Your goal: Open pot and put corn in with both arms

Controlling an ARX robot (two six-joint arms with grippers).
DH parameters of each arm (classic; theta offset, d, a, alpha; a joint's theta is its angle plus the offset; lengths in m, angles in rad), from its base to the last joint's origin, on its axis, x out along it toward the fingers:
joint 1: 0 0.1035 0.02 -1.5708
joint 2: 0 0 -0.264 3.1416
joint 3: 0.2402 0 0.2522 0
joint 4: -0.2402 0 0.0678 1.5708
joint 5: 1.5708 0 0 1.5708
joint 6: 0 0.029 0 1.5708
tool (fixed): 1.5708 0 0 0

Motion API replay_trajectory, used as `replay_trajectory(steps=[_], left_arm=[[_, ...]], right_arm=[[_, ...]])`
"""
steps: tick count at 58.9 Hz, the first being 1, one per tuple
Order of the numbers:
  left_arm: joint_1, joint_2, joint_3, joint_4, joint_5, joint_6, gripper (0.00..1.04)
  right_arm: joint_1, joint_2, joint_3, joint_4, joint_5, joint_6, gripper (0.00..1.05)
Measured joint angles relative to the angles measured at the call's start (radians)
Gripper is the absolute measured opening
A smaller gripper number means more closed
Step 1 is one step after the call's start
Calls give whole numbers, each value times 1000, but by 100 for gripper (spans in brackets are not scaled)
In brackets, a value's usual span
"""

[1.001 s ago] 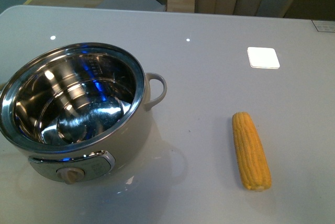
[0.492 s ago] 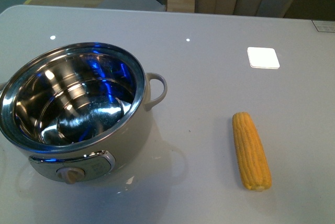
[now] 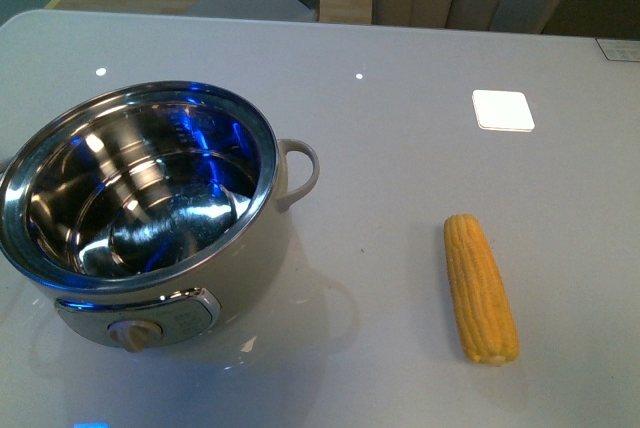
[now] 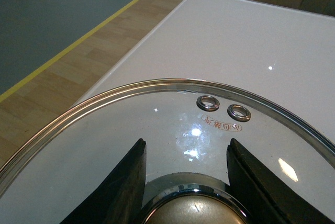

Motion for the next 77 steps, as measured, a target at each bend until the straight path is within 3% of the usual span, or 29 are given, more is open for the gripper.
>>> replay_trajectory(steps=[59,62,77], left_arm=[[-24,208,79,24,32,26,41],[-24,208,79,24,32,24,43],[-24,208,79,28,35,26,85]], right_arm=[[0,0,0,0,0,0,96],[0,0,0,0,0,0,96],[0,0,0,0,0,0,96]])
